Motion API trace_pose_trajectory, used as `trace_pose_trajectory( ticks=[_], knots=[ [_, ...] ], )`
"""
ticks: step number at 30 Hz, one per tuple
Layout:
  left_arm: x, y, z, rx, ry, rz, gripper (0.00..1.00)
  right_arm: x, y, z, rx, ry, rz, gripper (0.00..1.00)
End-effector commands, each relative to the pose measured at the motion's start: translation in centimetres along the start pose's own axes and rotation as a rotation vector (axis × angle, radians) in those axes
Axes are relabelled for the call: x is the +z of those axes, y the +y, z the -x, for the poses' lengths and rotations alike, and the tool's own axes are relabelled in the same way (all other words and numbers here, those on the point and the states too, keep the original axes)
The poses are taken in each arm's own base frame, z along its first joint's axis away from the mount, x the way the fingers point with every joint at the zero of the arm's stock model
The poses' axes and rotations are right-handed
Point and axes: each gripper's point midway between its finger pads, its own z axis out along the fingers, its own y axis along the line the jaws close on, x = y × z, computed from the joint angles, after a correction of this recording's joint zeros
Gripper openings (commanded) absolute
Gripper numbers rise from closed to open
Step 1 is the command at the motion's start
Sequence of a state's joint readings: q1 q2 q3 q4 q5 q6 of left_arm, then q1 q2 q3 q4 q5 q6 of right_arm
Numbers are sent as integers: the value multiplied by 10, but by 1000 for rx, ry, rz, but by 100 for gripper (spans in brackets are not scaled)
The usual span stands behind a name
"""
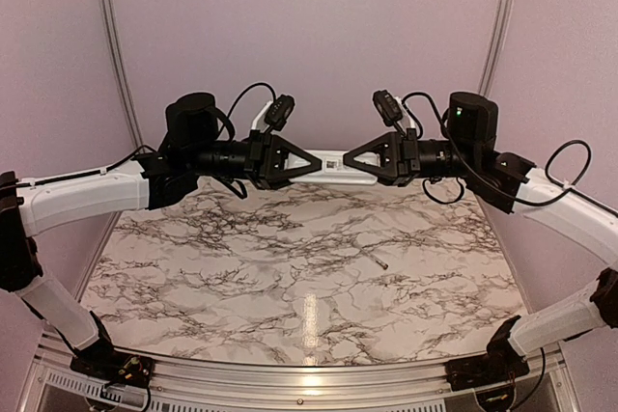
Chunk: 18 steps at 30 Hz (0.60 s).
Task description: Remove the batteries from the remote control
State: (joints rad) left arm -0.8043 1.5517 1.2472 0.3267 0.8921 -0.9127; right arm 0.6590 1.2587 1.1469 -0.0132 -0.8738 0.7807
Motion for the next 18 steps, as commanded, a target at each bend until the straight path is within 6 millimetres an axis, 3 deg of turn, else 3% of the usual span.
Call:
trace_pose_trajectory(
  ticks=[1, 4, 8, 12, 18],
  knots=[
    [0, 3, 0, -14, -5, 1, 0, 4, -1, 2, -16, -5, 2, 0],
    [-1, 6, 2, -27, -20, 21, 0, 3, -9, 2, -1, -3, -45, 4],
    [-6, 17, 2, -61, -58, 86, 0, -1, -25, 10, -24, -10, -190, 34],
    [-10, 24, 1, -62, -76, 134, 0, -13, -29, 23, -52, -38, -318, 66],
    [-21, 36, 1, -31, -93, 249, 0, -35, -23, 40, -95, -96, -452, 80]
  ],
)
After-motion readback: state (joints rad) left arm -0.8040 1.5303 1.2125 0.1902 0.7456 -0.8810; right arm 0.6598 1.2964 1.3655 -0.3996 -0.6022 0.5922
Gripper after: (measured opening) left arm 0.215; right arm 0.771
